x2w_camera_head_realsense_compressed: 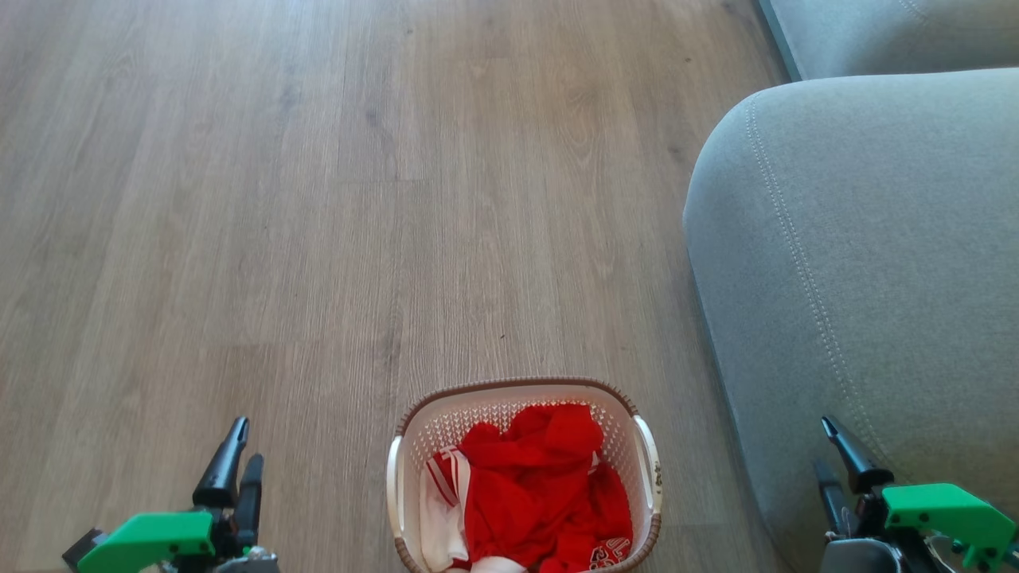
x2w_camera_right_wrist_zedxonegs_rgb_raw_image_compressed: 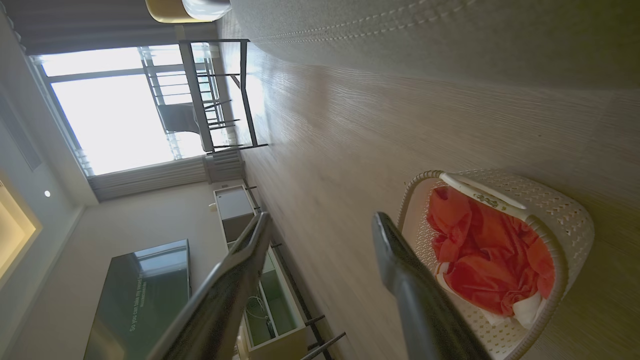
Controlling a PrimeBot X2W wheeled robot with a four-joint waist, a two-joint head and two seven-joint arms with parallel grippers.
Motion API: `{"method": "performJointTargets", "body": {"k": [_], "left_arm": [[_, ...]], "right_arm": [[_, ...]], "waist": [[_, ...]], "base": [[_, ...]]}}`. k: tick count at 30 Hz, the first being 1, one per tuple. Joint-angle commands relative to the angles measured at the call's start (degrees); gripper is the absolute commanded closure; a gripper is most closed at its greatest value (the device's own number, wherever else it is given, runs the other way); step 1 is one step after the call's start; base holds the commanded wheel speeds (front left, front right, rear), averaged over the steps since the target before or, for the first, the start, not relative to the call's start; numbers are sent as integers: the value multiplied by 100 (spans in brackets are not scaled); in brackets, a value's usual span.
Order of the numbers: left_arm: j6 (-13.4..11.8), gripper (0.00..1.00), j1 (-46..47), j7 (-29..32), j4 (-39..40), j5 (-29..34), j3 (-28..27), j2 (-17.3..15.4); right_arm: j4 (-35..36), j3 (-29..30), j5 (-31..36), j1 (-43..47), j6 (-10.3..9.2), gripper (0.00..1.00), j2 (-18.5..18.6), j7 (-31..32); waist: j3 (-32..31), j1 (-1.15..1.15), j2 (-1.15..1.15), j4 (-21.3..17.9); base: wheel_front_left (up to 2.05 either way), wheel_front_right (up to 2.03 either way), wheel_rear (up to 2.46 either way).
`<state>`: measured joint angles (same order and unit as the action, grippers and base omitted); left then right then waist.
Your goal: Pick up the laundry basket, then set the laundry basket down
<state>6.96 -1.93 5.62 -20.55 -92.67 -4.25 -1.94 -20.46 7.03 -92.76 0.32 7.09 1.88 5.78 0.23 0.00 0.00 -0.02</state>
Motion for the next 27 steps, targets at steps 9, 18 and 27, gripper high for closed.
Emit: {"method": "performJointTargets", "body": {"k": [9,18,27], "left_arm": [[11,0,347,-171,251,204,-102,-46],[14,0,444,-322,291,560,-205,-50],[18,0,521,-473,418,1018,-341,-54]], "right_arm": [[268,-66,180,-318,5,0,24,-189],[373,-68,616,-443,8,0,30,-339],[577,-62,1231,-538,10,0,36,-490]], "waist": [[20,0,0,6],[57,0,0,49],[50,0,0,100]], "base": [[0,0,0],[0,0,0],[0,0,0]]}}
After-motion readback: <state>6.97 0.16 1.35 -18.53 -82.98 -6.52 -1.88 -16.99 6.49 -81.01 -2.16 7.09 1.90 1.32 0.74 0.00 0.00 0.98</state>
